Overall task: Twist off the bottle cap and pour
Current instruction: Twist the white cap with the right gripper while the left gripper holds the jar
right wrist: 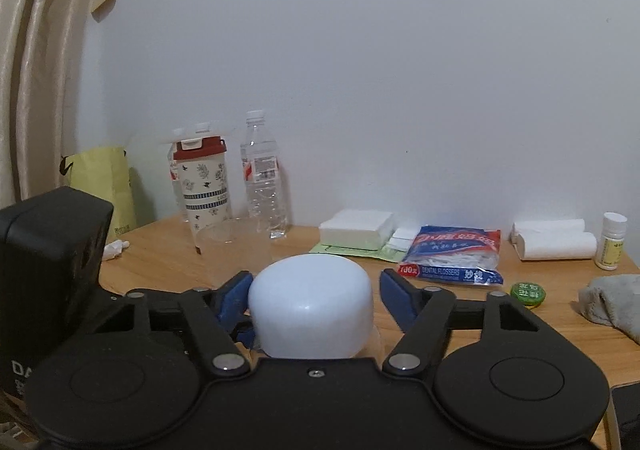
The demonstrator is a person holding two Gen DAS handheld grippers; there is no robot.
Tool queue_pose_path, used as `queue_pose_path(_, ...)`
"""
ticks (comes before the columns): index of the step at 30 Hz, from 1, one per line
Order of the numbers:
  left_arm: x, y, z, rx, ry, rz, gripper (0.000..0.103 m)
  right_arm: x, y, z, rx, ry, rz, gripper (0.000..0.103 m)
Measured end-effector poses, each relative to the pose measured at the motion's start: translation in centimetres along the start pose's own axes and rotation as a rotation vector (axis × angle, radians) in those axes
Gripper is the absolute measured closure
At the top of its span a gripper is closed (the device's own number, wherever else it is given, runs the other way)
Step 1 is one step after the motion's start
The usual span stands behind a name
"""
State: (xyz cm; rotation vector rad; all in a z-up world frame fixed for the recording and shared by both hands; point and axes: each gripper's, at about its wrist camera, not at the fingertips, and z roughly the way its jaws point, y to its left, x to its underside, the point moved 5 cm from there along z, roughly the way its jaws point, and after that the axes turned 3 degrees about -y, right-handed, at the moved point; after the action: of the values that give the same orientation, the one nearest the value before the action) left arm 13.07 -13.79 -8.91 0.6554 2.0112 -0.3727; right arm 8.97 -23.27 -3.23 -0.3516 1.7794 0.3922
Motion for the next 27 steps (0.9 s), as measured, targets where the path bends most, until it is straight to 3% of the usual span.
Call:
queue_pose_path(6,0.0,-0.1,0.0,0.015,0.011,0.033,0.024,-0.3,-0.4,-0.2,-0.067,0.023,-0.023,0.034)
queue_pose_path(12,0.1,0.4,-0.2,0.065,0.018,0.043,0.024,-0.5,-1.2,-0.1,-0.211,0.042,-0.065,0.034)
queue_pose_path(19,0.2,0.8,-0.4,0.12,0.026,0.075,0.024,-0.7,-1.6,0.5,-0.314,0.07,-0.101,0.034)
queue_pose_path(27,0.2,1.1,-0.4,0.149,0.029,0.091,0.024,-0.7,-1.9,0.7,-0.377,0.079,-0.113,0.034)
